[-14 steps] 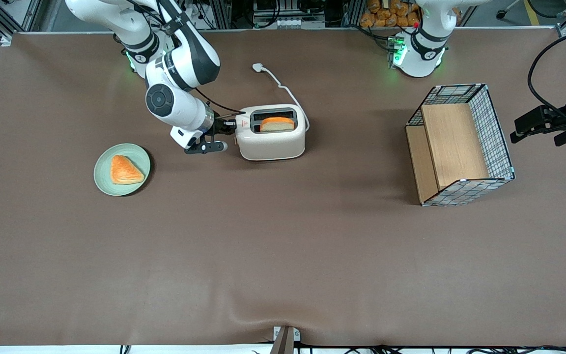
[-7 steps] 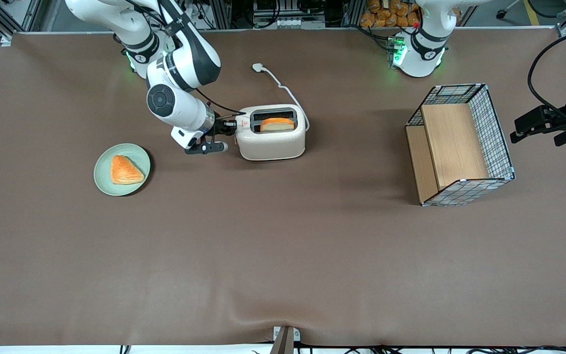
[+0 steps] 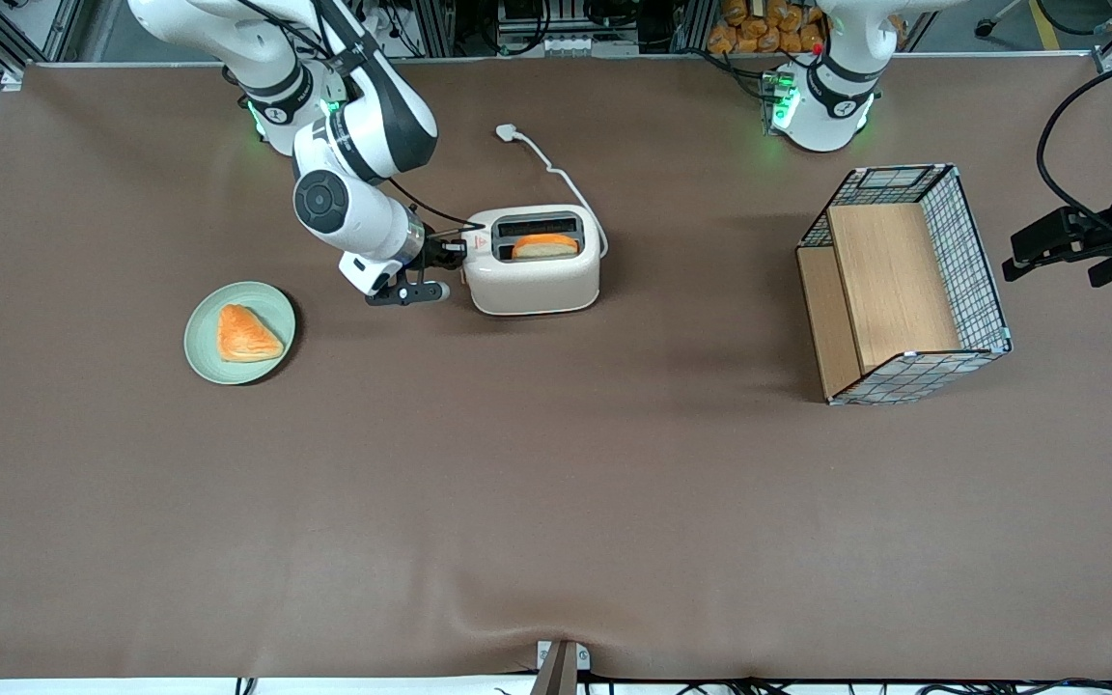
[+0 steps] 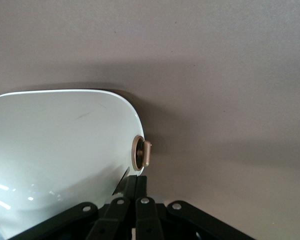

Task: Press toaster button with right arm
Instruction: 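Push the toaster lever down with the right gripper fingertips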

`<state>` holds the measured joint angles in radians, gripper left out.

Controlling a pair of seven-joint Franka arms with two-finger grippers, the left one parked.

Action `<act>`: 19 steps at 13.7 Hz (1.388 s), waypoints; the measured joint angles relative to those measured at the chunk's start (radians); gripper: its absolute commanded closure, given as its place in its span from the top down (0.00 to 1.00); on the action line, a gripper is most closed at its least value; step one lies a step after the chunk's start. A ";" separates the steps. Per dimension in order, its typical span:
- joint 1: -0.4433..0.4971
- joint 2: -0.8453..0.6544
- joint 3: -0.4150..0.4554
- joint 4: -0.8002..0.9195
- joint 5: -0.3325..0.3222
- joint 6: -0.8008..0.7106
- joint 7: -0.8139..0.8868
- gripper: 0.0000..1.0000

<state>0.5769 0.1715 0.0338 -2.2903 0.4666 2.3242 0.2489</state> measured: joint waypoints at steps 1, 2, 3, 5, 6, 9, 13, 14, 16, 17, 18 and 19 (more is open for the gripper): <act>0.002 0.005 0.000 -0.001 0.000 0.007 0.000 0.00; 0.003 0.010 0.000 -0.003 0.000 0.016 0.000 0.00; 0.004 0.015 0.000 -0.003 0.000 0.021 0.000 0.00; 0.006 0.018 -0.001 -0.003 0.000 0.024 0.000 0.00; 0.006 0.018 -0.001 -0.004 0.000 0.027 0.000 0.00; 0.007 0.018 -0.001 -0.006 0.000 0.034 0.000 0.00; 0.008 0.018 -0.001 -0.007 0.000 0.038 0.000 0.00; 0.008 0.018 -0.001 -0.007 0.000 0.039 0.000 0.00; 0.008 0.018 -0.001 -0.008 0.000 0.039 -0.002 0.00; 0.008 0.018 -0.001 -0.008 0.000 0.039 -0.003 0.00; 0.008 0.018 -0.001 -0.008 0.000 0.040 -0.004 0.00; 0.008 0.018 -0.001 -0.008 0.000 0.040 -0.005 0.00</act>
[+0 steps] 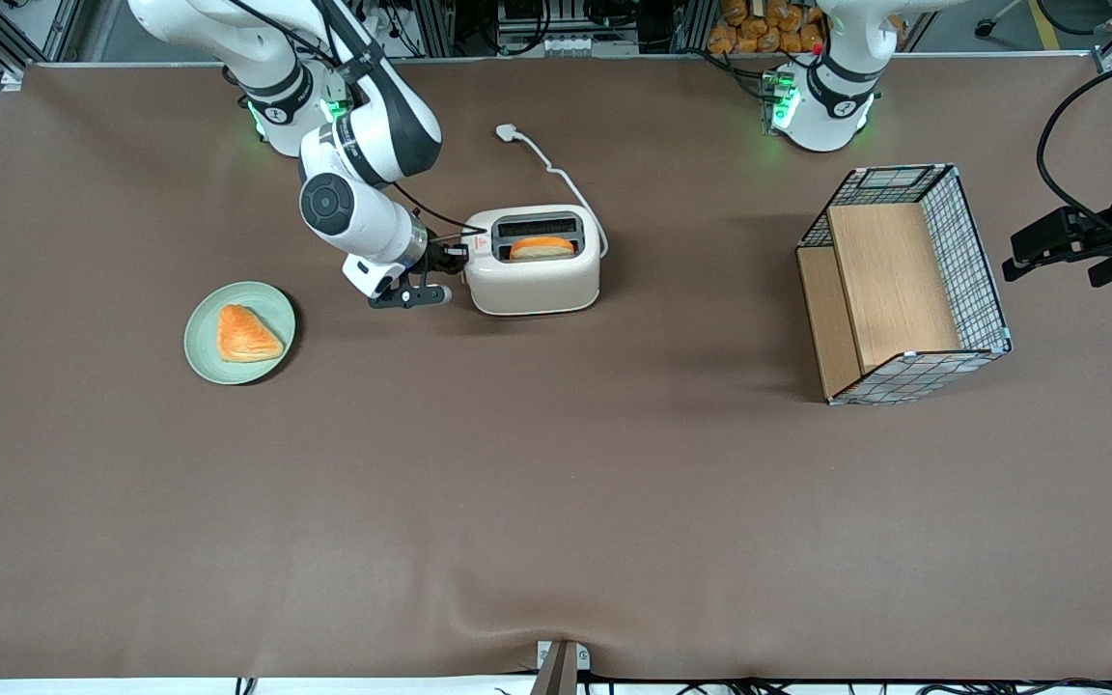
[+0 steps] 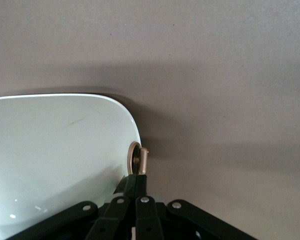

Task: Press toaster button with right arm
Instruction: 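Push the toaster lever down with the right gripper fingertips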

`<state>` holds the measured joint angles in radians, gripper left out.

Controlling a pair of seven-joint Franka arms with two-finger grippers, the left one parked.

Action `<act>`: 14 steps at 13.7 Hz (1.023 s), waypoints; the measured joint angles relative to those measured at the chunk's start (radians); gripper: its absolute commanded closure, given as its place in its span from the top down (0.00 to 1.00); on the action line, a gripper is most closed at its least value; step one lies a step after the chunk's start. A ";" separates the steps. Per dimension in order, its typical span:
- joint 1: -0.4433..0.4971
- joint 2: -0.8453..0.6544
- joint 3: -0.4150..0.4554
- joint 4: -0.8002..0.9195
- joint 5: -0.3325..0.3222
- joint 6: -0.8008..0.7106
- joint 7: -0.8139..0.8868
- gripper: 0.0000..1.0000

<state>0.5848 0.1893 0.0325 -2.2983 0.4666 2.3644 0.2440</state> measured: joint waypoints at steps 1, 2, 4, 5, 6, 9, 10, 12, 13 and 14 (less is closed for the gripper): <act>0.000 0.000 0.000 0.000 0.000 0.000 0.000 0.00; 0.000 0.000 0.000 0.000 0.000 0.001 0.000 0.00; 0.000 0.000 0.000 -0.001 0.000 0.001 -0.001 0.00; 0.000 0.000 0.000 -0.001 0.000 0.001 -0.001 0.00; 0.000 0.000 0.000 -0.001 0.000 0.001 -0.001 0.00; 0.000 0.000 0.000 -0.003 0.006 0.005 -0.004 0.00; 0.000 0.001 -0.001 -0.005 0.011 0.010 -0.010 0.00; 0.000 0.002 -0.002 -0.010 0.025 0.017 -0.023 0.00; 0.000 0.002 -0.002 -0.011 0.028 0.019 -0.027 0.00; 0.000 0.002 -0.003 -0.012 0.031 0.020 -0.030 0.00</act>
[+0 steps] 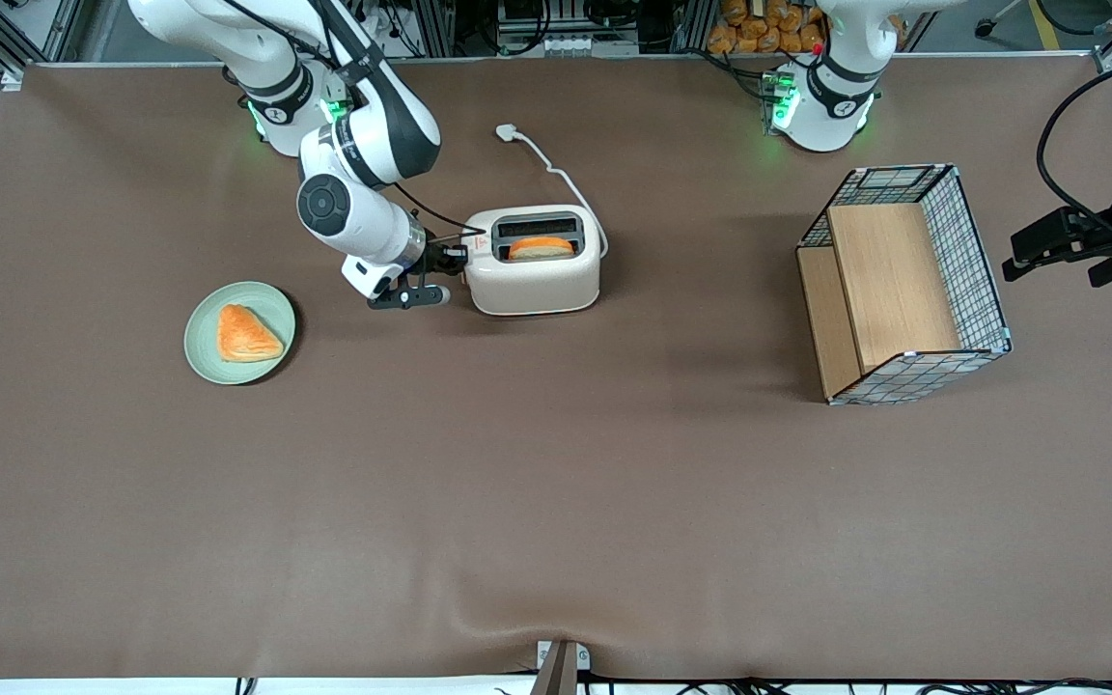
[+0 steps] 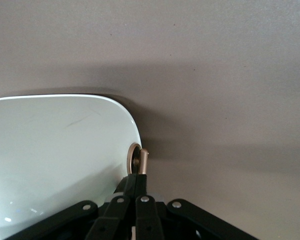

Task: Press toaster button with right arm
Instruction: 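Push the toaster lever down with the right gripper fingertips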

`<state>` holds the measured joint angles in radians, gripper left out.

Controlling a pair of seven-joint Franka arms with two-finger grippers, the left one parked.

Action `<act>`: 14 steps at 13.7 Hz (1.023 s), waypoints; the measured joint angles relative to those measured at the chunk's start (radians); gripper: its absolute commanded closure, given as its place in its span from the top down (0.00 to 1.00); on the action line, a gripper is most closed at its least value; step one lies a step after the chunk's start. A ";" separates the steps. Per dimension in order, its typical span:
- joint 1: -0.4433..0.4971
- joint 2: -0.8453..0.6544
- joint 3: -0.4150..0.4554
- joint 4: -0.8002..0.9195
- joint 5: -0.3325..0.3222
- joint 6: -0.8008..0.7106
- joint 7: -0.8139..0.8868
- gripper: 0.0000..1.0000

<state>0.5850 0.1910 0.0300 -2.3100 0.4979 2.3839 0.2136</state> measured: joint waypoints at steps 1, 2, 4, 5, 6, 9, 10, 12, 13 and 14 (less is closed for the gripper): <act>0.000 0.000 0.000 -0.001 0.003 0.001 -0.003 0.00; 0.000 0.000 0.000 -0.002 0.006 0.003 -0.005 0.00; 0.000 0.000 -0.001 -0.003 0.008 0.004 -0.009 0.00; 0.000 0.000 -0.001 -0.003 0.008 0.005 -0.010 0.00; 0.000 0.000 -0.001 -0.003 0.009 0.005 -0.010 0.00; 0.000 0.000 -0.001 -0.004 0.009 0.006 -0.011 0.00; 0.000 0.000 -0.001 -0.004 0.009 0.006 -0.011 0.00; 0.001 0.000 -0.001 -0.003 0.009 0.006 -0.012 0.00; 0.001 0.000 -0.001 -0.003 0.009 0.004 -0.013 0.00; 0.002 0.000 -0.001 -0.002 0.009 0.002 -0.014 0.00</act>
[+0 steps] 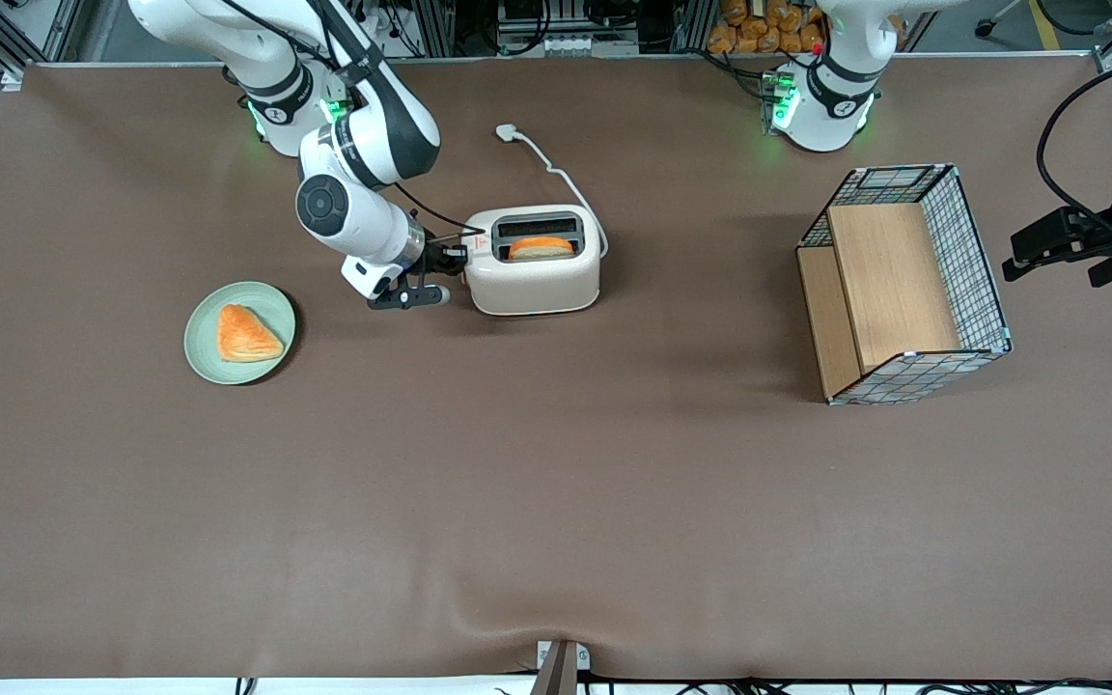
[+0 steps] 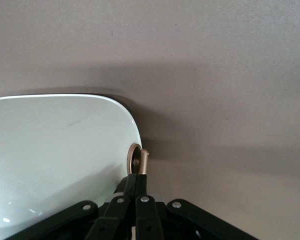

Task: Press toaster button with right arm
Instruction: 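Push the toaster lever down with the right gripper fingertips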

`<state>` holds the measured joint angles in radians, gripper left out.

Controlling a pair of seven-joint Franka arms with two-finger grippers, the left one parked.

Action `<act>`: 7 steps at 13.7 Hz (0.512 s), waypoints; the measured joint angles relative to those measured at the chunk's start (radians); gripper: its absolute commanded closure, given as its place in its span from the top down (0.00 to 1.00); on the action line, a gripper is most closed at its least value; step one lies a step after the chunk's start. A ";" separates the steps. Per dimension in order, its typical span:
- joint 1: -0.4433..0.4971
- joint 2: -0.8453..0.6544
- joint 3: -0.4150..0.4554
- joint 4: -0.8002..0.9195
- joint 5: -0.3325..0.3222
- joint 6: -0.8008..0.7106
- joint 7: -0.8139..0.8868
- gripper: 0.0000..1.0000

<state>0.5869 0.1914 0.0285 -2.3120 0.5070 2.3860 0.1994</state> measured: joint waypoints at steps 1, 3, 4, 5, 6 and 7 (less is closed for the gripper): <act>0.002 0.000 0.000 0.002 0.000 -0.004 -0.002 0.00; 0.006 0.004 0.000 0.010 0.002 -0.021 -0.004 0.00; 0.009 0.008 0.000 0.020 0.003 -0.037 -0.004 0.00; 0.010 0.012 0.000 0.031 0.004 -0.057 -0.005 0.00; 0.011 0.014 0.000 0.045 0.005 -0.083 -0.005 0.00; 0.010 0.015 -0.003 0.061 0.008 -0.114 -0.005 0.12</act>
<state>0.5973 0.2062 0.0252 -2.2509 0.5145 2.2717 0.1940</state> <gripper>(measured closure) 0.991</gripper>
